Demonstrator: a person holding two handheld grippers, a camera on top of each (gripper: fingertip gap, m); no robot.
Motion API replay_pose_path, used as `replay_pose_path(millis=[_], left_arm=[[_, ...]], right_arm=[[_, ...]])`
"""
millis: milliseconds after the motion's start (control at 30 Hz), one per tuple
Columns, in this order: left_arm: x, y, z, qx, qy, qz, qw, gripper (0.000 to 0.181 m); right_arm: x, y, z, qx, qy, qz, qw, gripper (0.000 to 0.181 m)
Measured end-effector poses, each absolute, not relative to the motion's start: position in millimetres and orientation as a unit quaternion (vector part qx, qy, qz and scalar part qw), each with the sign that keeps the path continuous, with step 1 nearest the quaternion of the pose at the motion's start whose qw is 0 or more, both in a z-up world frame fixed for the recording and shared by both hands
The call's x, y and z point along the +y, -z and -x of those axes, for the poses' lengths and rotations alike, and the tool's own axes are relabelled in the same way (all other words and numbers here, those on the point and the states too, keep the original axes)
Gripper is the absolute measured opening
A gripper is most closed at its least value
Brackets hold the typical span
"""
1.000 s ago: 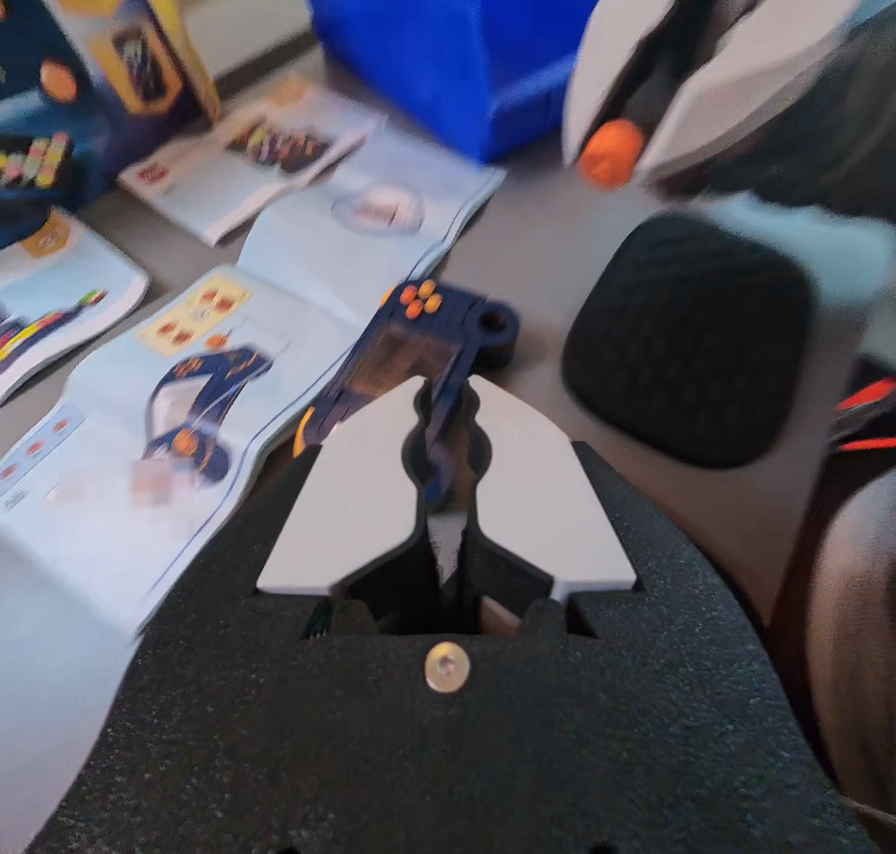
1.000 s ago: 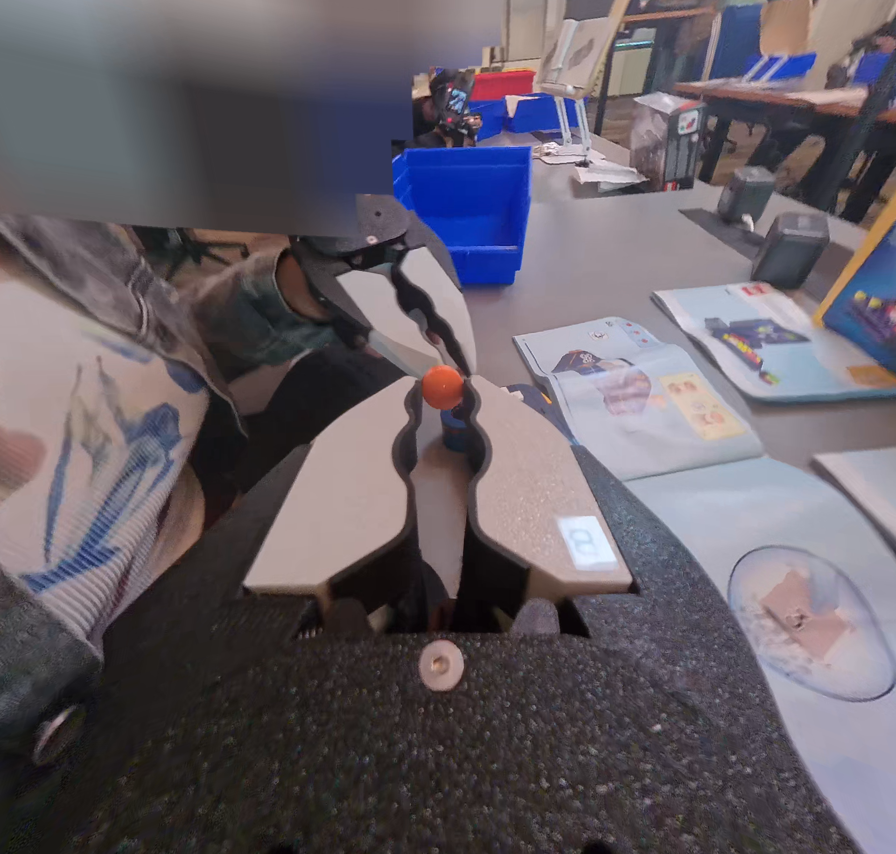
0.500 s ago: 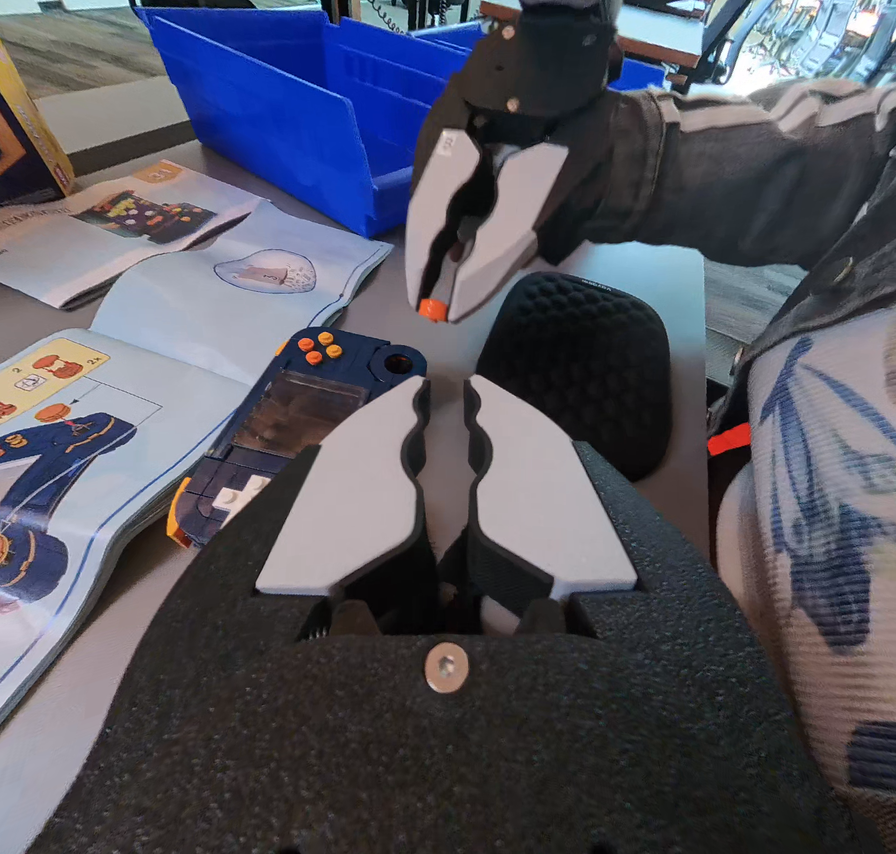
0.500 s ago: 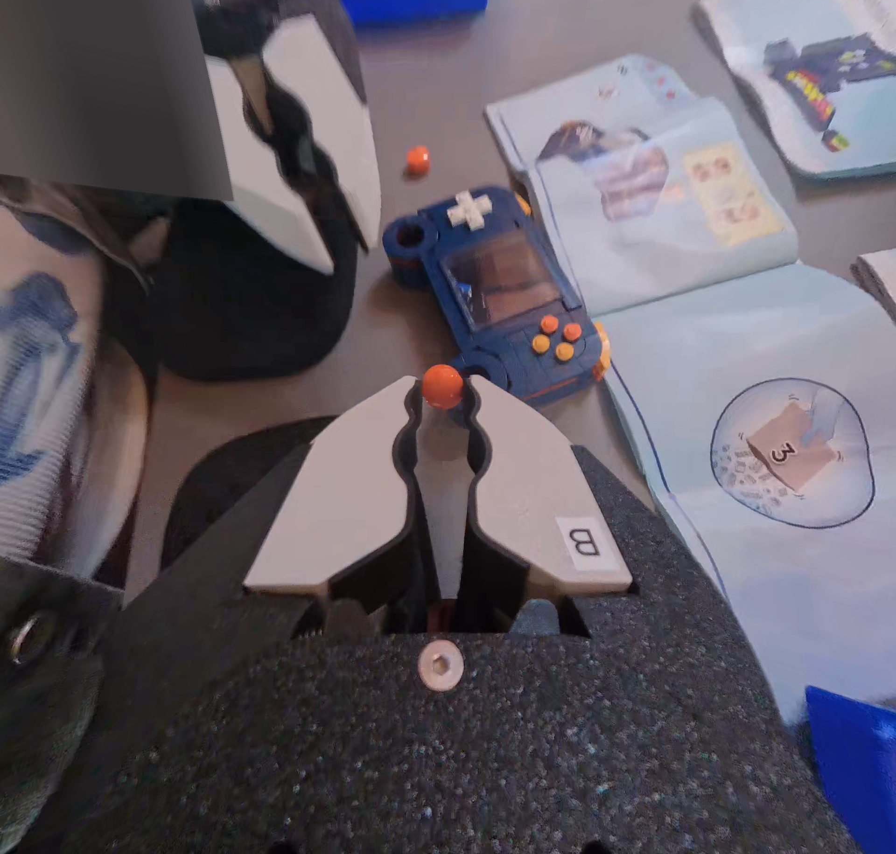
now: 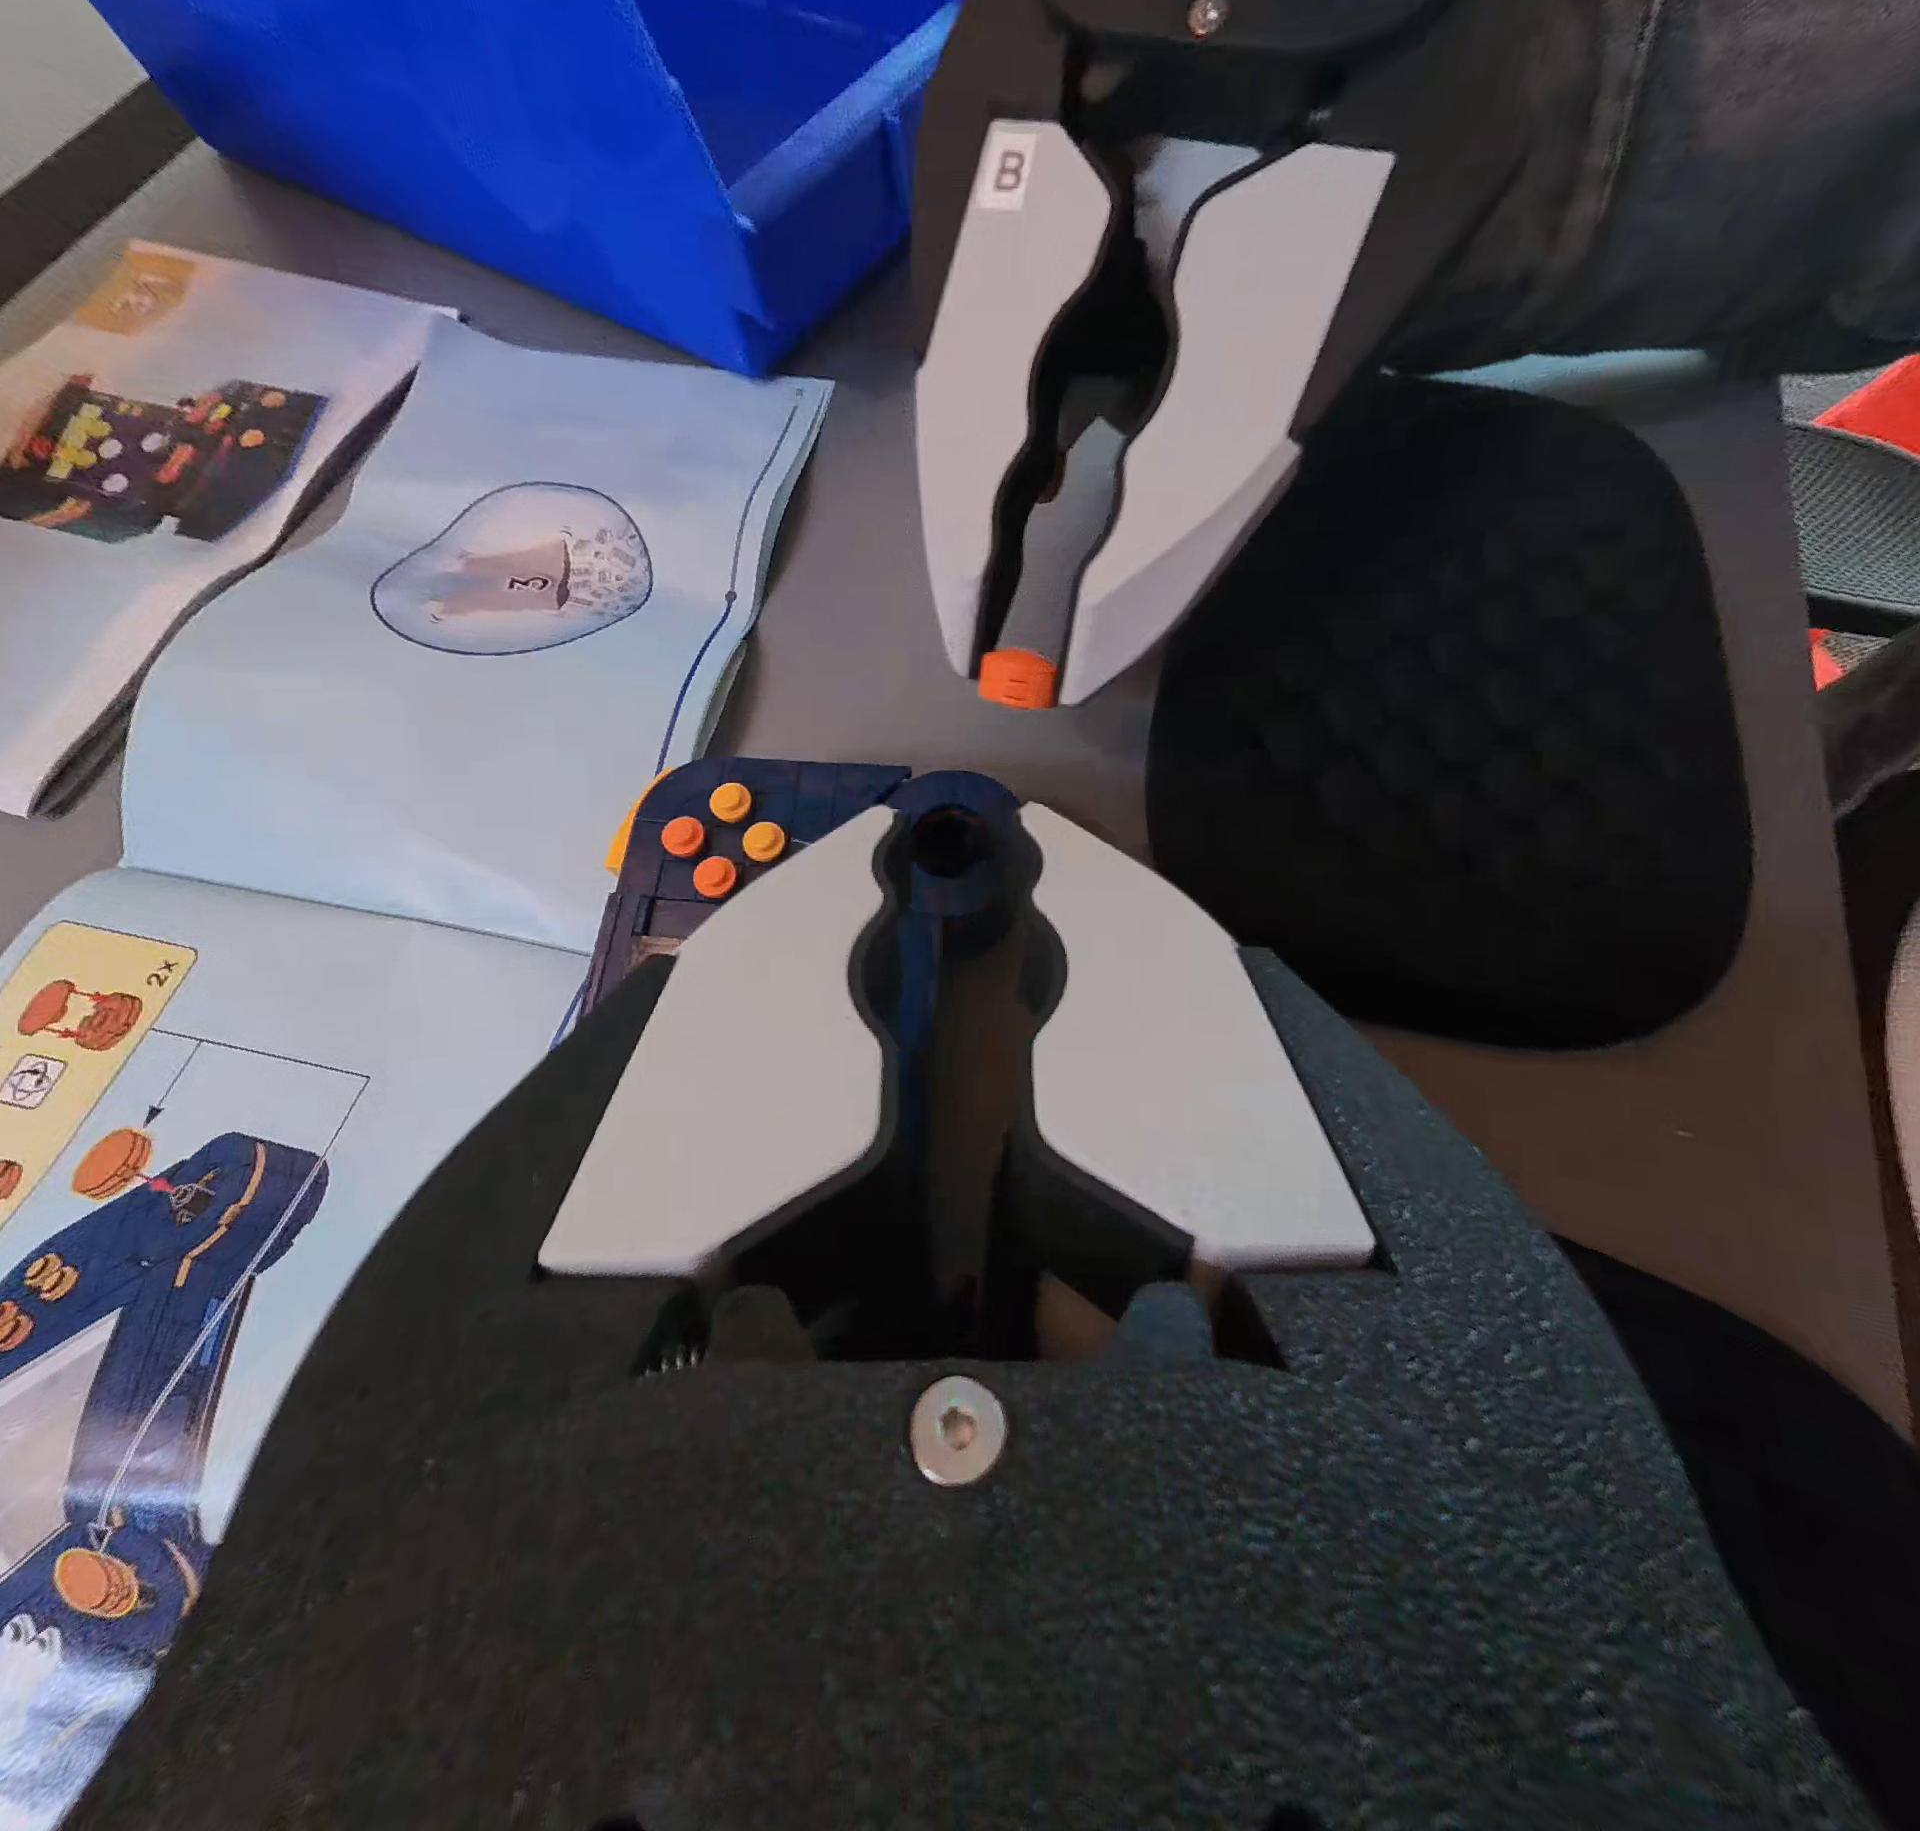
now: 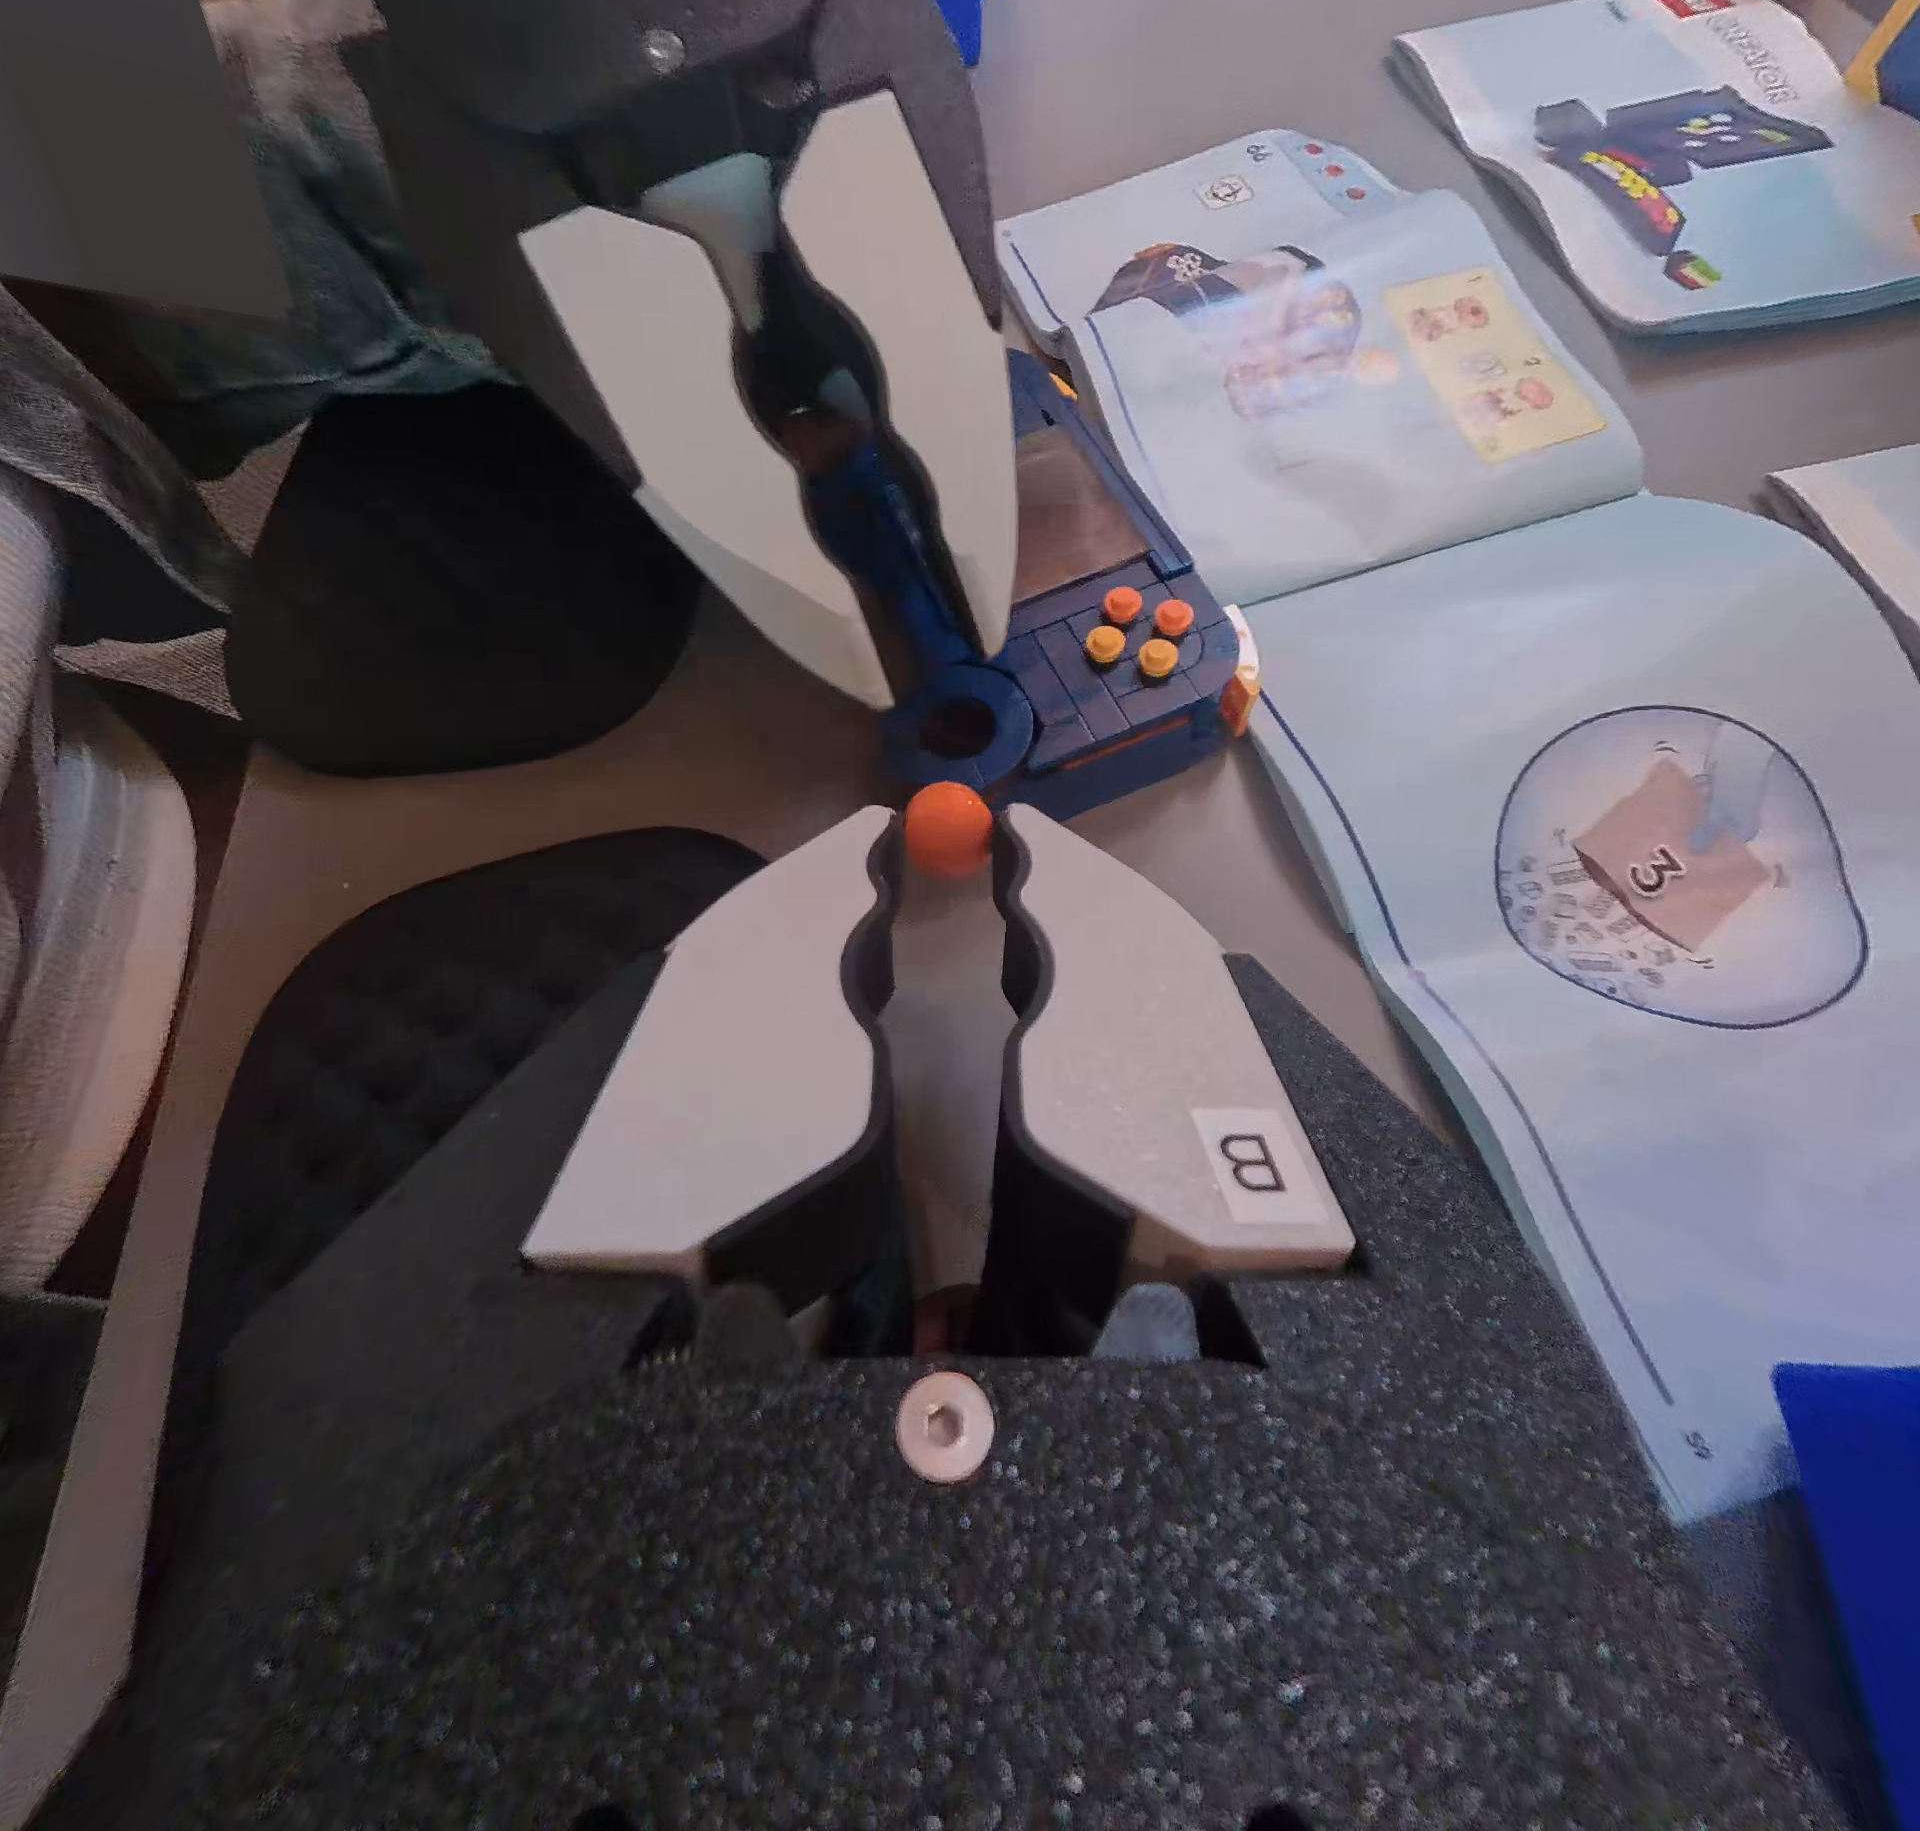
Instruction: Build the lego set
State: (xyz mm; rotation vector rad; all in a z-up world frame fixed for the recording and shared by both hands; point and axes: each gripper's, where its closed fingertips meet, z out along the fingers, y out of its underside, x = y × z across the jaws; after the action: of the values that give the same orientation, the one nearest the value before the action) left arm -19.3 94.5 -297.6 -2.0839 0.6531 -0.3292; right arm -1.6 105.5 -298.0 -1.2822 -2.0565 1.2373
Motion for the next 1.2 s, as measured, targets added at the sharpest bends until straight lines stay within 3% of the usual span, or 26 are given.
replay_pose_path(millis=[167,633,900,1033,1200], left_arm=[[95,307,19,0.266,0.139,0.854,0.425,0.02],[98,306,19,0.22,0.202,0.866,0.401,0.0],[97,299,18,0.199,0.241,0.856,0.412,0.005],[100,305,24,0.238,0.165,0.868,0.403,0.016],[102,309,23,0.271,0.115,0.871,0.394,0.013]], right_arm=[[101,296,1,-0.737,-0.461,0.448,0.208,0.015],[98,304,17,-0.778,-0.428,0.421,0.187,0.015],[101,306,16,-0.779,-0.428,0.427,0.166,0.016],[101,306,16,-0.782,-0.428,0.424,0.162,0.016],[101,307,15,-0.795,-0.419,0.409,0.16,0.016]])
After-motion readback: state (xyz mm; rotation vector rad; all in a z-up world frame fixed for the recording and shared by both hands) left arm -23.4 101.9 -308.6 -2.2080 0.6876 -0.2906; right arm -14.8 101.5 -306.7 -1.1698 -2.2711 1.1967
